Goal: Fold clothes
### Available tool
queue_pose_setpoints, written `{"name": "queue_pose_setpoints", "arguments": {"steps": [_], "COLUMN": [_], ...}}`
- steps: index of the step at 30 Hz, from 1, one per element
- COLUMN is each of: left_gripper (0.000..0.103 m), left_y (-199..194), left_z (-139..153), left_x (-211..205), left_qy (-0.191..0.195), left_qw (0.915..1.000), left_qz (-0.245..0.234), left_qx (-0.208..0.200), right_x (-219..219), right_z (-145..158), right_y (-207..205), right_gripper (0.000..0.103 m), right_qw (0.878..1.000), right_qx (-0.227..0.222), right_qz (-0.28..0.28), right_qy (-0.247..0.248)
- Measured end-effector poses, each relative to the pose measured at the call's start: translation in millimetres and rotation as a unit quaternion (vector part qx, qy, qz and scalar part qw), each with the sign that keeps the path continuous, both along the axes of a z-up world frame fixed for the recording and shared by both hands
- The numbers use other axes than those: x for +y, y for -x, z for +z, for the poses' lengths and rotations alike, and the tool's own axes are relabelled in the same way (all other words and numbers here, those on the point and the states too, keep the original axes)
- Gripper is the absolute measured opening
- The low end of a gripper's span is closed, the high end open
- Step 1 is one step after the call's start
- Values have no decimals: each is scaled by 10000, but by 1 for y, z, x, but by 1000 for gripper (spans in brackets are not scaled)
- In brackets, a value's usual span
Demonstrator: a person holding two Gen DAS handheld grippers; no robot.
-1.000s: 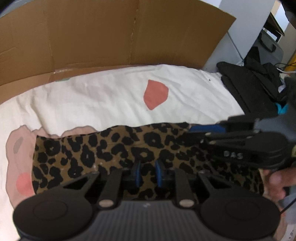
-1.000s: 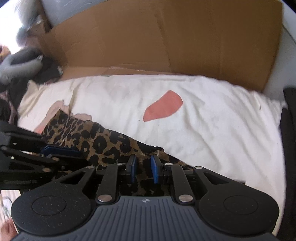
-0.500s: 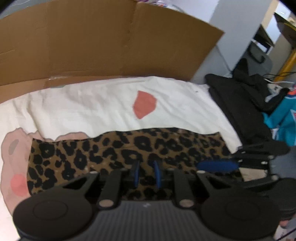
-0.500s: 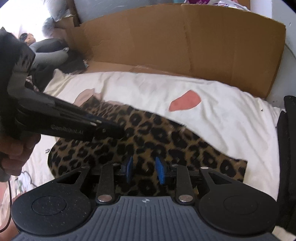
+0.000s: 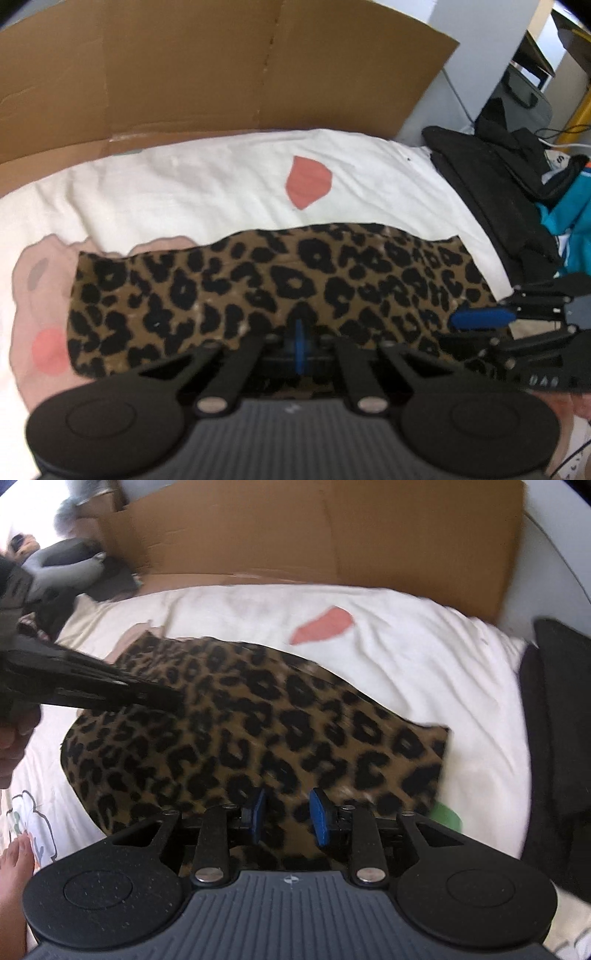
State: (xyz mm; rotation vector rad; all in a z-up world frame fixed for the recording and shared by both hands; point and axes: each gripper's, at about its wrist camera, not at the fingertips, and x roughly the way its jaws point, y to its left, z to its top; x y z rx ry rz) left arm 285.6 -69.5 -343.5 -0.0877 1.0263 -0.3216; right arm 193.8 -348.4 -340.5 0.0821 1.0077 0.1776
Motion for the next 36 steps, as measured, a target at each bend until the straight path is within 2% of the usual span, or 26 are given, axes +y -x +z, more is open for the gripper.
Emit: {"name": "queue_pose_setpoints", "arguments": {"steps": [5, 9, 13, 17, 19, 24, 26, 28, 36], "left_gripper": [6, 9, 10, 10, 10, 10, 10, 10, 9], "left_y": [16, 29, 42, 53, 58, 68, 69, 71, 84], "left_z": [13, 17, 13, -1, -6, -8, -9, -10, -11], "left_x": [5, 2, -7, -13, -6, 12, 19, 27, 60], "left_qy": [143, 262, 320, 196, 161, -28, -97, -174, -353], "left_qw": [9998, 9995, 9987, 9978, 9978, 9982, 9983, 9982, 9967], "left_qz": [-105, -147, -341, -522, -435, -341, -263, -192, 100], "left_qx": [6, 87, 191, 364, 466, 483, 515, 538, 728], "right_x": [-11, -3, 15, 34, 42, 34, 30, 25, 0], "right_z": [19, 28, 20, 8, 0, -7, -10, -12, -13], "right_y": [15, 22, 24, 27, 30, 33, 35, 36, 51], "right_gripper": [33, 33, 33, 33, 32, 30, 28, 21, 20], "right_qw": [9993, 9985, 9979, 9963, 9956, 9960, 9963, 9967, 9979], "right_qx": [-236, -354, -224, -47, 45, 198, 251, 305, 495], "right_qz": [-76, 143, 412, 692, 853, 844, 811, 747, 423], "right_qy": [-285, -383, -442, -512, -379, -225, -154, -104, 8]}}
